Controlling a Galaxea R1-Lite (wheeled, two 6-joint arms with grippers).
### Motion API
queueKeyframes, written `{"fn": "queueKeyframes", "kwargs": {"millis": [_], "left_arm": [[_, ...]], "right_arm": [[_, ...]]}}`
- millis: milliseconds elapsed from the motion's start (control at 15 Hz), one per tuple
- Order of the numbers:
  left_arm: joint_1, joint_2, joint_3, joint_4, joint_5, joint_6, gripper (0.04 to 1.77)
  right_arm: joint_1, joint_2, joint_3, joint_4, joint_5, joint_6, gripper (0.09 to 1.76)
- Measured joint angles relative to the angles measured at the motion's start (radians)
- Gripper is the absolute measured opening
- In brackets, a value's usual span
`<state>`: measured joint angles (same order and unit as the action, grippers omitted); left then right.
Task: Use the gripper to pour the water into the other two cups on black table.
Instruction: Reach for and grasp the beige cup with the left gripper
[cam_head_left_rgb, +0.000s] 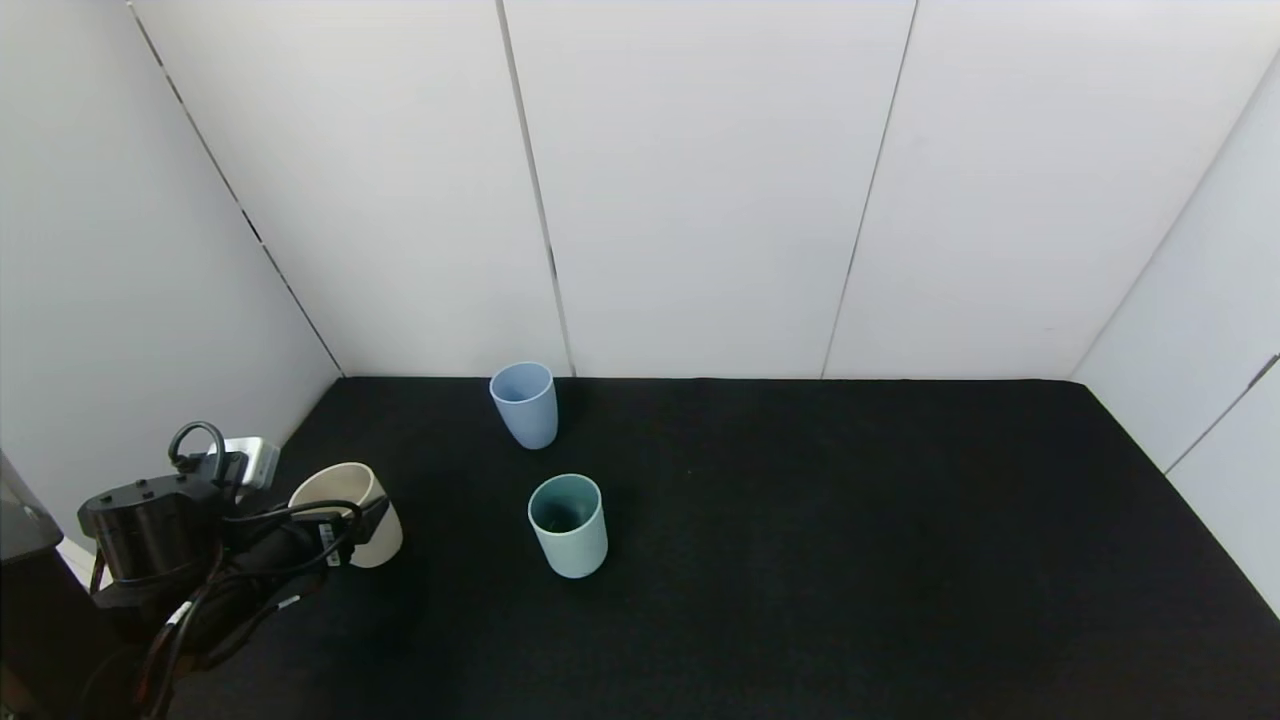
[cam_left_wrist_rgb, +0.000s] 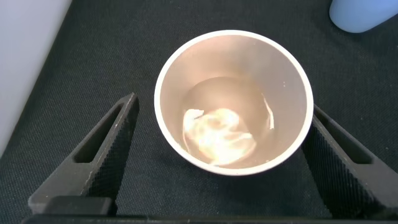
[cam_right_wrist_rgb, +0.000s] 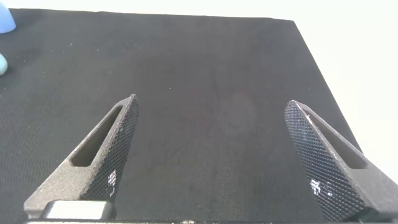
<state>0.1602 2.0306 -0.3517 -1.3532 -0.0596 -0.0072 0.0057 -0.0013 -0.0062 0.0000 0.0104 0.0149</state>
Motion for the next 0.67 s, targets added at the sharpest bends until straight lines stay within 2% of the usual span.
{"fn": "queueKeyframes", "kwargs": {"millis": [67, 200, 267, 667], "left_arm": [[0.000, 0.001, 0.001, 0.000, -0.001, -0.001, 1.72], [0.000, 0.003, 0.003, 0.000, -0.002, 0.000, 1.37], [0.000, 0.003, 0.003, 0.000, -0.001, 0.000, 1.30], [-0.001, 0.005, 0.000, -0.001, -0.001, 0.002, 1.25]], "right_arm": [[0.000, 0.000, 0.000, 0.000, 0.000, 0.000, 1.71], [0.000, 0.000, 0.000, 0.000, 0.000, 0.000, 1.71], [0.000, 0.000, 0.000, 0.000, 0.000, 0.000, 1.71], [0.000, 0.000, 0.000, 0.000, 0.000, 0.000, 1.71]]}}
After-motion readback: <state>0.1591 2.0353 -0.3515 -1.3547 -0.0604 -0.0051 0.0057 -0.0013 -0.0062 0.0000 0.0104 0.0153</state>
